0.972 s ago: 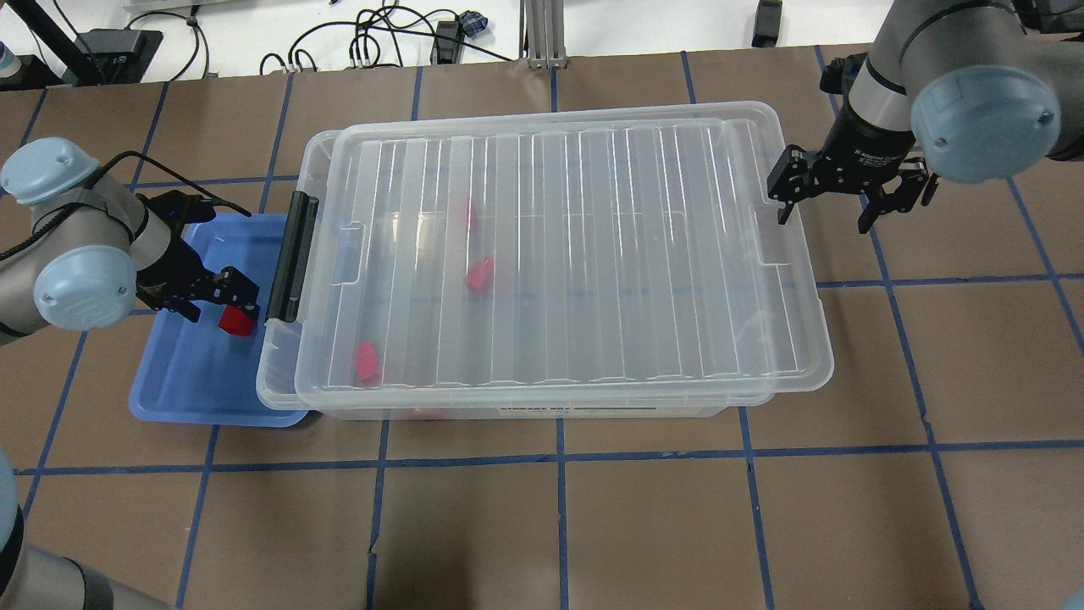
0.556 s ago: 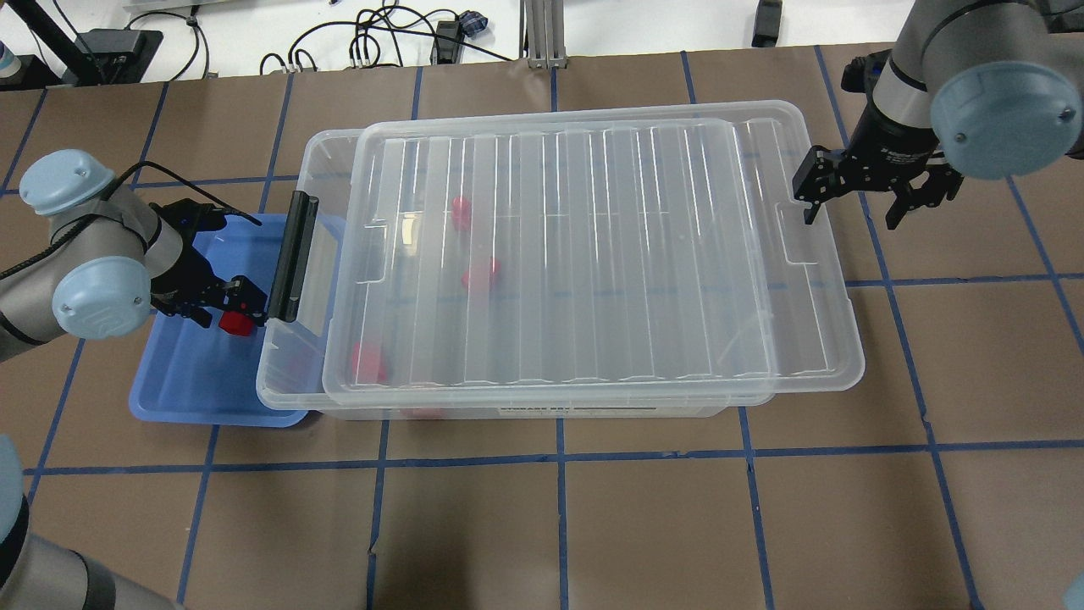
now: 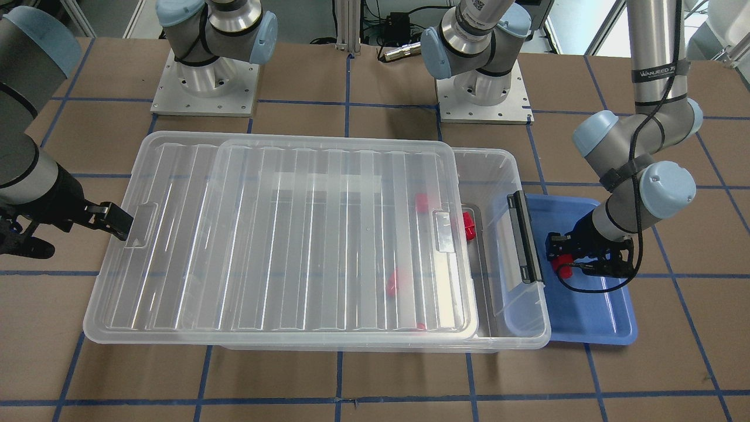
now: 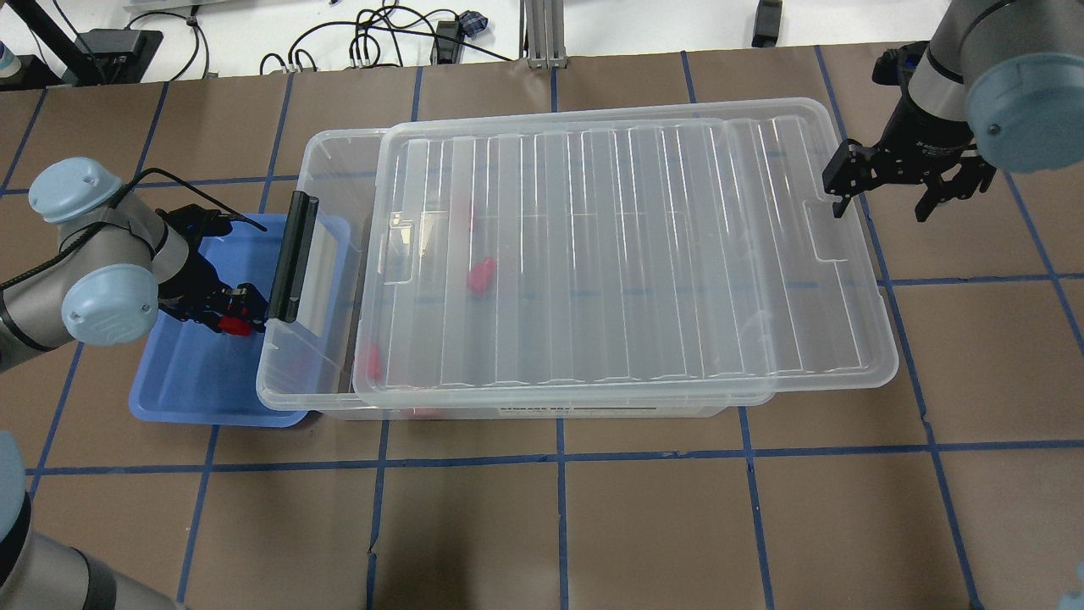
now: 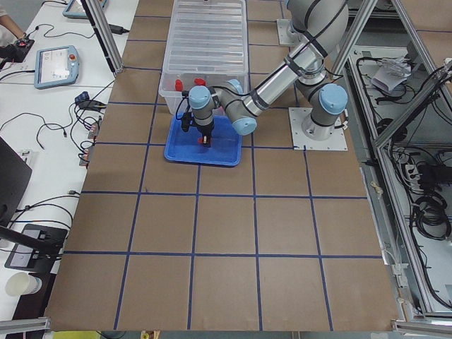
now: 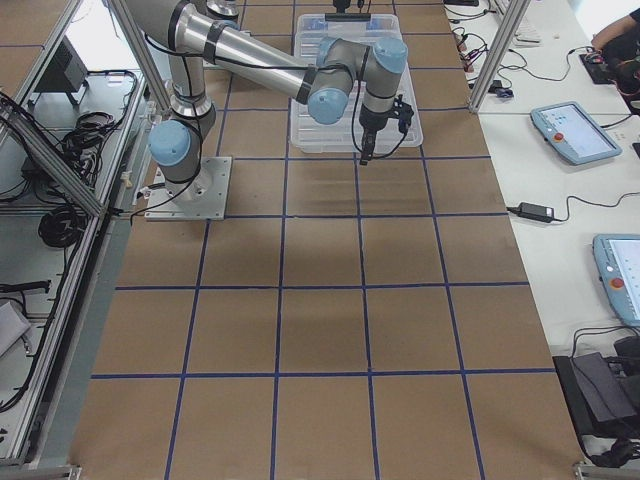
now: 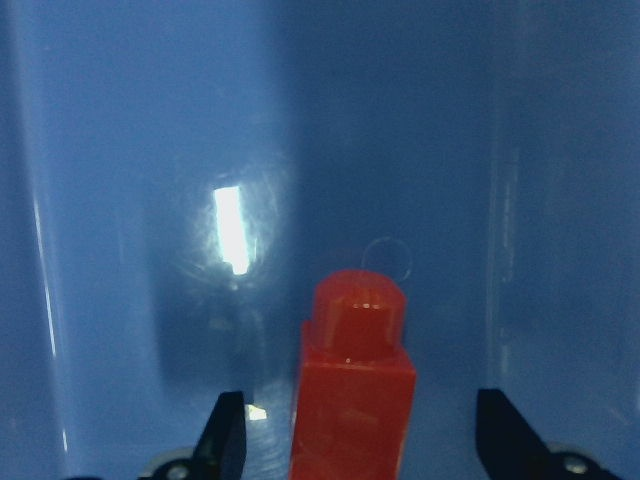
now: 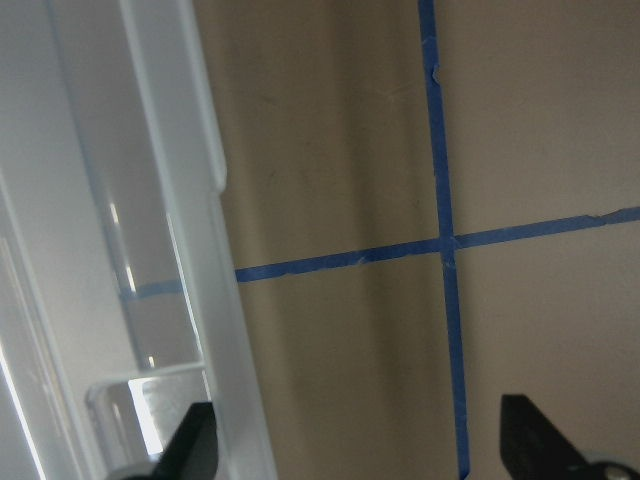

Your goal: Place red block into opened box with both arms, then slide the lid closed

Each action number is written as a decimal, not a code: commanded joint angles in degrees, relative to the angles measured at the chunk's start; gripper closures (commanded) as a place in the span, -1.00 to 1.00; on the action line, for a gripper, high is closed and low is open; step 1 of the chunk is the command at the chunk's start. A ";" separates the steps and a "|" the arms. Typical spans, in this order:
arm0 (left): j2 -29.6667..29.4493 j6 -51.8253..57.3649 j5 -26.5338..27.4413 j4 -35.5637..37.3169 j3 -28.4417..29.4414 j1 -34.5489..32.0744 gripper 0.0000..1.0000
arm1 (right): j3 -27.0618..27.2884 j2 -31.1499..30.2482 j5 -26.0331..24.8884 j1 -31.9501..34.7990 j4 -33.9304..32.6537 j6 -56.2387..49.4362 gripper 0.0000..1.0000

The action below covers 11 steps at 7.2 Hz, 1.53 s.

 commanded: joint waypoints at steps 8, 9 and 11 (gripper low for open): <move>12.88 -18.81 -3.87 -28.86 19.41 -15.07 0.81 | -0.06 0.05 -2.08 -5.15 -0.36 -7.83 -1.00; 12.71 -23.05 -3.95 -27.99 18.01 -18.52 0.81 | -0.14 0.05 -2.35 -5.15 -0.36 -7.92 -1.00; 13.06 -29.58 -3.61 -26.50 14.24 -23.45 0.81 | 0.12 0.05 -2.88 -5.15 -0.80 -8.97 -1.00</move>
